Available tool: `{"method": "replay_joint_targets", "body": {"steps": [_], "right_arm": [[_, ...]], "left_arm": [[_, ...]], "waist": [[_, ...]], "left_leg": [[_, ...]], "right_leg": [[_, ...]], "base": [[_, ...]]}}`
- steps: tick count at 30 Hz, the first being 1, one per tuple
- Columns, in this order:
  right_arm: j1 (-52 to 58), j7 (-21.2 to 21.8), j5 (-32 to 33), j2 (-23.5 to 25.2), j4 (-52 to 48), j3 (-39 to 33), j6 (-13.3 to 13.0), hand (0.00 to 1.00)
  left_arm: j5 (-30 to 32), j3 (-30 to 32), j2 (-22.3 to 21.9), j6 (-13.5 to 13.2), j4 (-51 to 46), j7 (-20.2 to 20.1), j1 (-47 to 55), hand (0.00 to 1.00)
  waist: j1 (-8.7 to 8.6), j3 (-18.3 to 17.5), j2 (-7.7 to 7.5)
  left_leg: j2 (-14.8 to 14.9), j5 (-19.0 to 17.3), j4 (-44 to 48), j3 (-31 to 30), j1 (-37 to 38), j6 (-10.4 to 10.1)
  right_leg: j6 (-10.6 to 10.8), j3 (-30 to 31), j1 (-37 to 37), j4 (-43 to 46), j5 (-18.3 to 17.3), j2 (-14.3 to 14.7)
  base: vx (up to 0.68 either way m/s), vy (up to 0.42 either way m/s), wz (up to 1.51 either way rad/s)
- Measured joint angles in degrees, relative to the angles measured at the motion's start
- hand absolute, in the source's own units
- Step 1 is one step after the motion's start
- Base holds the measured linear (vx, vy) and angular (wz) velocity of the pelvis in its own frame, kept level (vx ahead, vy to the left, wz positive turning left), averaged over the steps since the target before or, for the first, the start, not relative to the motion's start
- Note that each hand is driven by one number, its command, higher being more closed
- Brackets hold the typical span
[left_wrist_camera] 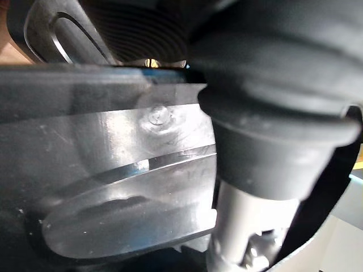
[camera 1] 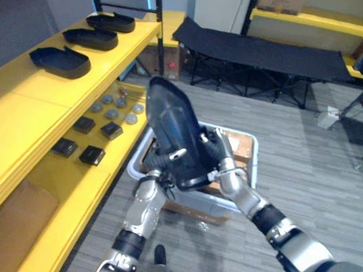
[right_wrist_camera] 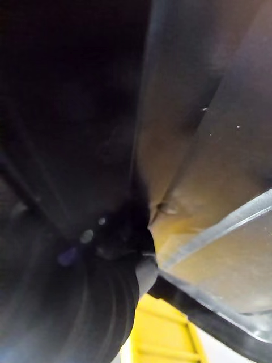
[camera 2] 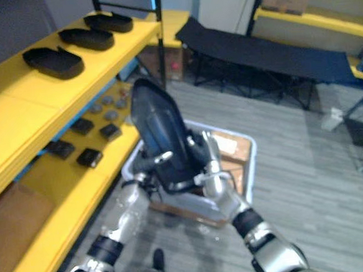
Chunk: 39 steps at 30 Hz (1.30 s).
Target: Walk over and take plastic housings, then place them on the shelf
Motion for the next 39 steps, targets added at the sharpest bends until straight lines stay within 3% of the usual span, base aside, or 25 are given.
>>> {"method": "replay_joint_targets", "body": {"steps": [7, 13, 19, 20, 28, 32, 35, 38, 39], "right_arm": [[-0.01, -1.11, 0.01, 0.03, -0.5, 1.67, -0.25, 1.0], [-0.47, -1.76, 0.06, -0.03, -2.03, 2.09, -0.1, 1.0], [-1.05, -1.99, 1.59, -0.3, -3.14, 1.37, -0.1, 1.0], [-1.02, -1.81, 2.43, -0.35, -3.96, 0.86, -0.1, 0.0], [-0.68, -0.13, 4.9, -1.59, -7.22, 0.65, -5.11, 0.0], [-0.06, 1.4, 6.02, -2.55, -7.24, 0.72, -5.48, 0.0], [1.87, 7.39, 10.42, -3.81, -7.29, 0.29, -7.13, 0.0], [5.04, 18.88, 16.57, -7.67, -7.28, -0.74, -7.72, 0.0], [5.71, 20.75, 17.67, -8.1, -7.3, -1.17, -8.1, 0.0]], "left_arm": [[0.49, 0.16, 0.29, -0.31, 1.09, 1.19, -0.04, 1.0], [0.98, 0.08, 0.3, -3.33, 1.42, 1.19, -0.25, 1.0], [6.53, 0.08, 0.41, -5.03, 0.72, 1.81, -1.7, 1.0], [7.62, -0.06, 0.41, -5.03, -0.07, 2.44, -2.06, 1.0], [13.54, -0.42, 2.59, -4.92, -4.71, 4.36, -4.93, 1.0], [14.07, -1.23, 2.61, -4.14, -4.7, 5.0, -4.93, 1.0], [17.66, -1.44, 2.84, -3.16, -4.7, 5.2, -4.92, 1.0], [25.32, -2.76, 3.79, -1.33, -6.47, 5.0, -4.9, 1.0], [26.65, -3.27, 4.13, -0.84, -7.24, 4.97, -4.9, 1.0]], "waist": [[-0.01, 0.0, 0.0], [-0.13, 0.0, 0.0], [-0.6, 0.02, 0.03], [-0.72, 0.02, 0.03], [-1.16, 0.05, 0.07], [-1.6, 0.05, 0.08], [-2.1, 0.05, 0.08], [-2.23, 0.05, 0.08], [-2.28, 0.05, 0.08]], "left_leg": [[0.26, -0.1, 0.04, 0.21, -0.19, -0.3], [0.42, -0.05, 0.24, 0.2, -0.3, -0.39], [0.44, -0.04, 0.26, 0.29, -1.02, -0.43], [0.41, -0.05, 0.26, 0.37, -1.02, -0.43], [0.59, -0.33, 0.26, 1.22, -1.08, -0.61], [0.51, -0.34, 0.27, 1.14, -1.83, -0.6], [0.34, -0.32, 0.28, 1.17, -1.84, -0.55], [0.29, -0.17, 0.28, 1.28, -1.84, -0.33], [0.29, -0.17, 0.28, 1.3, -1.84, -0.33]], "right_leg": [[-0.09, 0.37, -0.67, 0.46, -0.05, 0.01], [-0.13, 0.38, -0.77, 0.46, -0.07, 0.16], [-0.15, 0.54, -1.62, 0.61, -0.07, 0.15], [-0.15, 0.61, -1.66, 0.62, -0.07, 0.13], [-0.24, 1.35, -2.27, 0.64, -0.13, 0.1], [-0.2, 1.32, -2.91, 0.67, -0.11, 0.08], [0.33, 1.33, -2.88, 0.67, 0.25, 0.04], [0.36, 1.36, -2.86, 0.69, 0.36, 0.08], [0.36, 1.37, -2.86, 0.67, 0.37, 0.1]], "base": [[-0.01, 0.002, -0.03], [0.0, 0.0, 0.0], [0.0, 0.0, -0.01], [0.01, 0.002, -0.04], [0.01, -0.003, -0.05], [0.0, 0.0, 0.0], [0.0, 0.0, 0.0], [0.0, 0.0, 0.0], [0.0, 0.0, 0.0]]}}
